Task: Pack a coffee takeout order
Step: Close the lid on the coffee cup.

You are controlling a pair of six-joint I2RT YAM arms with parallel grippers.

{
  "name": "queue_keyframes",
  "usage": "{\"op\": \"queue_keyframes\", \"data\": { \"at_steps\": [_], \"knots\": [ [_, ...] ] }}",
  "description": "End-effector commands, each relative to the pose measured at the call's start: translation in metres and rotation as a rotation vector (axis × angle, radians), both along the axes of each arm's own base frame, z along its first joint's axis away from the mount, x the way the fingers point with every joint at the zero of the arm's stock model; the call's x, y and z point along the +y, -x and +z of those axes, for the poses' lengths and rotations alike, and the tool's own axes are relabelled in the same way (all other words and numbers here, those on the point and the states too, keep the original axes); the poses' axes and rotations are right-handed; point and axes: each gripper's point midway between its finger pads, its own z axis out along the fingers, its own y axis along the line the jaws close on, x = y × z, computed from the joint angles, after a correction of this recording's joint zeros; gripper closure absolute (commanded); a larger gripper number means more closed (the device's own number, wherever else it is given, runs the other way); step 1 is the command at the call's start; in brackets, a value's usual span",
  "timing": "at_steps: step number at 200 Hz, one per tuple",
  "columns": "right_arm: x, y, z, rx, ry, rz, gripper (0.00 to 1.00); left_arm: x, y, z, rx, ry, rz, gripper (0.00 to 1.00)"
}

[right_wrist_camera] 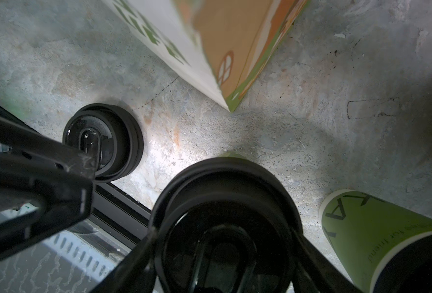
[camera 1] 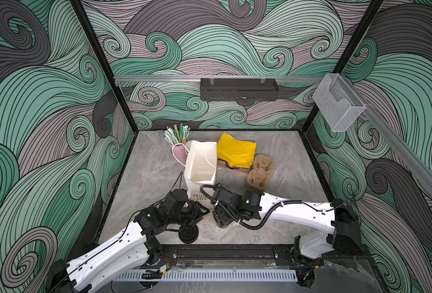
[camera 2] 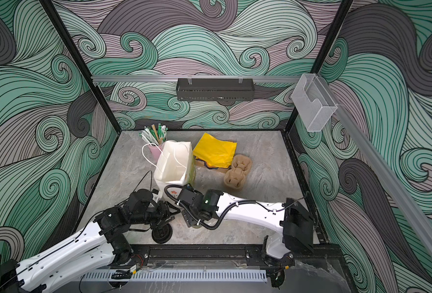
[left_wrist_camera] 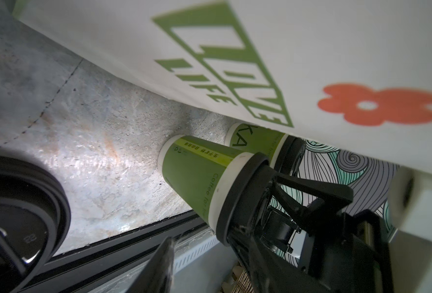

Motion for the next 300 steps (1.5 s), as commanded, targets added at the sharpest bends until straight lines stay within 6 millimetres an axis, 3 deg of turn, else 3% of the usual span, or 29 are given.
{"op": "queue_keyframes", "data": {
  "at_steps": [1, 121, 158, 204, 256, 300],
  "knots": [
    [-0.026, 0.016, -0.03, 0.079, 0.14, 0.014, 0.22, -0.005, -0.006, 0.002, -0.027, 0.015, 0.009, 0.5],
    [-0.035, 0.029, -0.048, 0.088, 0.194, 0.116, 0.22, 0.016, 0.002, -0.009, -0.011, -0.061, 0.048, 0.52],
    [-0.038, 0.034, -0.056, 0.112, 0.205, 0.149, 0.23, 0.006, 0.004, -0.008, -0.006, -0.027, 0.012, 0.51],
    [-0.028, 0.04, -0.049, 0.112, 0.148, 0.235, 0.23, 0.004, 0.006, -0.011, 0.0, 0.022, 0.028, 0.49],
    [-0.021, 0.045, -0.048, 0.109, 0.118, 0.347, 0.23, -0.023, 0.005, -0.003, -0.021, 0.147, -0.02, 0.43],
    [-0.021, 0.046, -0.049, 0.113, 0.123, 0.376, 0.23, -0.023, 0.007, -0.008, -0.023, 0.153, -0.018, 0.4]
  ]
}}
